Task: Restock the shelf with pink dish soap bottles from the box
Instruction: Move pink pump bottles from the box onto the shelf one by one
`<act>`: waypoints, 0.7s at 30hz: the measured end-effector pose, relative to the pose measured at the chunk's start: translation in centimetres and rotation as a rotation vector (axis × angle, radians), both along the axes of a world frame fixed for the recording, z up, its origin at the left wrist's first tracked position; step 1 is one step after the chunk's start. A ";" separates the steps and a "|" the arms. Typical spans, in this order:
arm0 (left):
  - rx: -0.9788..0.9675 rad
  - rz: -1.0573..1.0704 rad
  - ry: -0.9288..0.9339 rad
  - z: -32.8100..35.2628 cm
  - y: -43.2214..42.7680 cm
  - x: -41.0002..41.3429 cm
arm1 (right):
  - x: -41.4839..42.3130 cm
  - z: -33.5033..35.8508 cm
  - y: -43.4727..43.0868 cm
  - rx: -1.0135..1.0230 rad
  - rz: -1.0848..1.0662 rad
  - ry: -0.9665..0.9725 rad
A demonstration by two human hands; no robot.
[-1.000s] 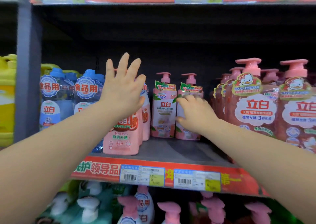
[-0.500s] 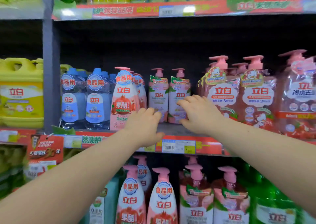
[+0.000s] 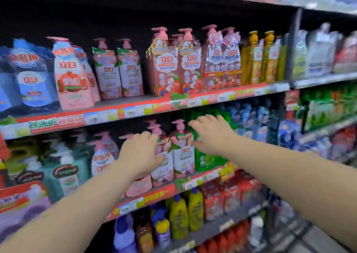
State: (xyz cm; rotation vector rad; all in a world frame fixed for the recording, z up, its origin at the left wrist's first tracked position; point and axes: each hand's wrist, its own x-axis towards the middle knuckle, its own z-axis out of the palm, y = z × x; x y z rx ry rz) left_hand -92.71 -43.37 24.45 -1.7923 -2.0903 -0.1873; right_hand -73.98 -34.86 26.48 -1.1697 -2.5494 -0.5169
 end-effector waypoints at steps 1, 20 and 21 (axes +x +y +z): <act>-0.014 -0.037 -0.019 -0.6 0.1 1.5 | 2.1 -0.6 -0.6 -0.029 -0.050 -0.007; -0.187 -0.702 -0.105 -7.1 4.5 45.2 | 46.7 -7.9 -9.3 -0.230 -0.713 -0.001; -0.199 -0.725 -0.112 -7.6 4.5 48.1 | 49.4 -8.5 -9.9 -0.232 -0.737 -0.011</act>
